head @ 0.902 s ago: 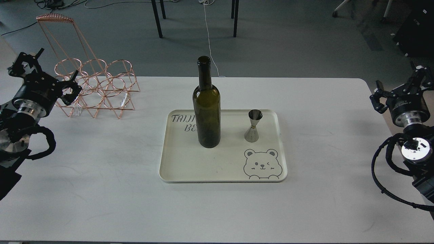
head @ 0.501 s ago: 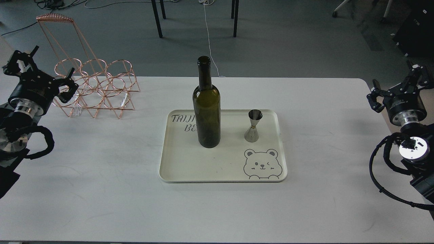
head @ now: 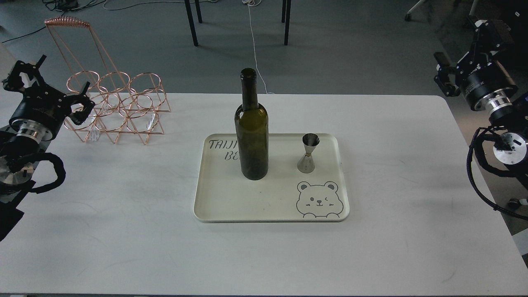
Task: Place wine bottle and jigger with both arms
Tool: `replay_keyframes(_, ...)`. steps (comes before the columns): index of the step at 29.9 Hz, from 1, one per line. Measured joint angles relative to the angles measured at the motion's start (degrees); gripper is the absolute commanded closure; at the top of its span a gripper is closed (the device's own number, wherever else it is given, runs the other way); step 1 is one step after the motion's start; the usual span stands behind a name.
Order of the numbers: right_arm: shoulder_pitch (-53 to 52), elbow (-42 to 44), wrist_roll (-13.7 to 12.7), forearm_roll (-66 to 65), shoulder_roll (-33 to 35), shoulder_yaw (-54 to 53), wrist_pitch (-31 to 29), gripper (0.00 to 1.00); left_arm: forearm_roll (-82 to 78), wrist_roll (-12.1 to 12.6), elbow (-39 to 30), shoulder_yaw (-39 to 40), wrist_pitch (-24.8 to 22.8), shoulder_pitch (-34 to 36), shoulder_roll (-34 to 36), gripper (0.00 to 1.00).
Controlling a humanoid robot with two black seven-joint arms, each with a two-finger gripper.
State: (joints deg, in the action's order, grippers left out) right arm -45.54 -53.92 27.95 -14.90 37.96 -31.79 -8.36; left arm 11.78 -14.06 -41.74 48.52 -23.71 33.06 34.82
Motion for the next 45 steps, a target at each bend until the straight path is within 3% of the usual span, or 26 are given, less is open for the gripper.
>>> replay_keyframes(11,1.0,-12.5,0.1,-33.8,4.8,11.3,13.7,0.01,-0.1,0.0,0.0,0.2,-0.2,0.2,1.0,0.02)
replay_keyframes(18,-1.2,-11.1,0.1,-51.6,4.4,19.5,16.0,0.02,-0.4,0.0,0.0,0.2,-0.6,0.7,1.1,0.02)
replay_keyframes(26,-4.6,-4.0,0.1,-69.3,-2.0,29.0,20.0,0.03,-0.5,-1.2,0.1,-0.3,-0.8,0.5,0.6,0.02)
replay_keyframes(39,-8.4,7.4,0.0,-72.6,-15.4,40.0,24.0,0.16,-0.6,-2.0,0.1,-0.3,-1.7,0.5,1.1,0.02)
replay_keyframes(45,-9.5,11.4,0.0,-72.6,-19.7,41.6,24.5,0.32,-0.6,-2.0,0.1,-0.2,-1.8,0.5,1.2,0.02)
